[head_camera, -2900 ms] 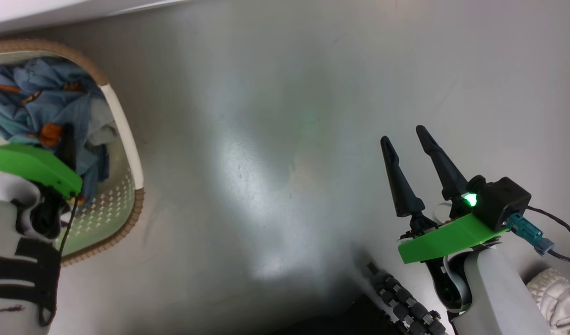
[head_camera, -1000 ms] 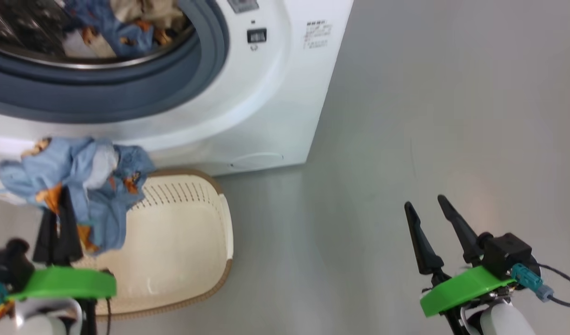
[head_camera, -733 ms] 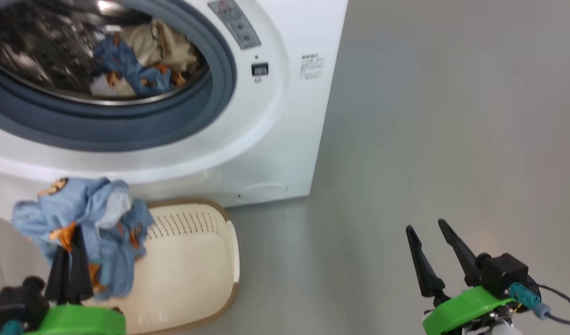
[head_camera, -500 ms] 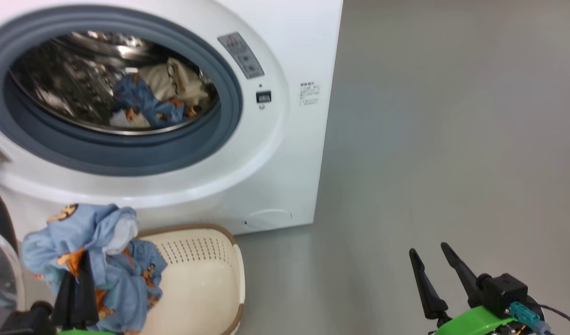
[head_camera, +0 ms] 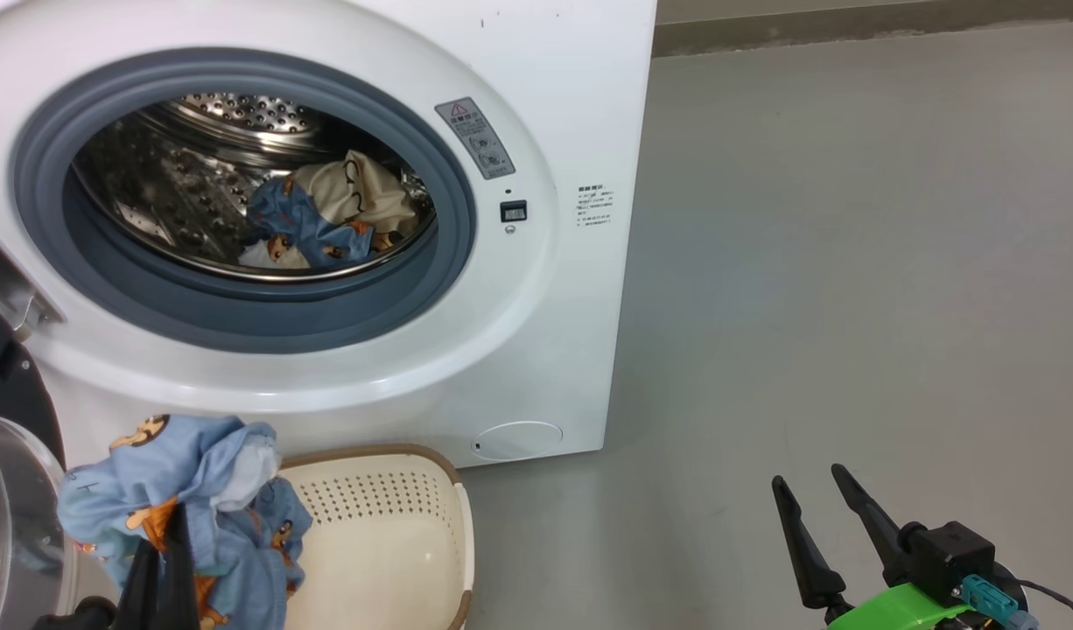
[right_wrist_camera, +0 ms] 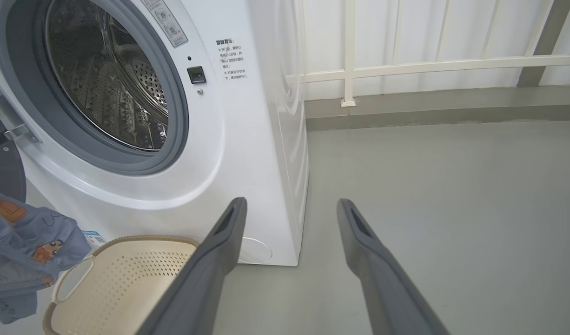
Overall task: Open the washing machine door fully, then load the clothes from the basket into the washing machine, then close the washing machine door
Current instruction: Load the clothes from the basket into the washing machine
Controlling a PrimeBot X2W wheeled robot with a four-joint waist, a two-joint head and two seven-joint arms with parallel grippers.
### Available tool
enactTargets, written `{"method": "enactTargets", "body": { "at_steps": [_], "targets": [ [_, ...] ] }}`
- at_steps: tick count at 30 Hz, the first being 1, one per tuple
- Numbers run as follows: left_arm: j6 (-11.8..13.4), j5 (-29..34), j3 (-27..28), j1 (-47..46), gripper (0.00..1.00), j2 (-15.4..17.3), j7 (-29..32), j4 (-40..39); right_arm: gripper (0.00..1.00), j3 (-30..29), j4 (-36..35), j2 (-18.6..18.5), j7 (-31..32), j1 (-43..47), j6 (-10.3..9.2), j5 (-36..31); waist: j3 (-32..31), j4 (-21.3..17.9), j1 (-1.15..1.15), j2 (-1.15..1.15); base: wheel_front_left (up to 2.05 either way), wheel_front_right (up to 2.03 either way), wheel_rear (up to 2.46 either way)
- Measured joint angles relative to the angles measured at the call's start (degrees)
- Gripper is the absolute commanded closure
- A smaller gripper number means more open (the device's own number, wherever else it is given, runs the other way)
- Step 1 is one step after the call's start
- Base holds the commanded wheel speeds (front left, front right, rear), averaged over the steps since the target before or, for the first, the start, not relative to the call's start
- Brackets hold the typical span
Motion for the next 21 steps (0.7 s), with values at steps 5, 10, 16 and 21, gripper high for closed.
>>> {"method": "enactTargets", "body": {
  "at_steps": [5, 10, 16, 21],
  "targets": [
    [0.31, 0.0, -0.22, 0.0, 1.0, 0.0, 0.0, 0.0, 0.0, 0.0, 0.0, 0.0, 0.0, 0.0, 0.0, 0.0, 0.16, -0.02, 0.0, 0.0, 0.0, 0.0, 0.0],
    [0.43, 0.0, -0.36, -0.01, 1.0, 0.0, 0.0, 0.0, 0.0, -0.02, 0.01, 0.0, 0.0, 0.0, 0.0, 0.0, 0.47, -0.07, 0.0, 0.0, 0.0, 0.0, 0.0],
    [0.85, -0.05, -0.52, -0.01, 1.0, 0.0, 0.0, 0.0, 0.0, -0.04, 0.01, 0.01, 0.0, -0.01, 0.0, 0.0, 0.65, 0.0, 0.0, 0.0, 0.0, 0.0, 0.0],
    [0.91, -0.08, -0.81, -0.01, 1.0, 0.0, 0.0, -0.01, 0.0, -0.13, -0.01, 0.01, 0.0, -0.01, 0.0, -0.01, 0.85, 0.21, 0.0, 0.0, 0.0, 0.0, 0.0]
  ]
}}
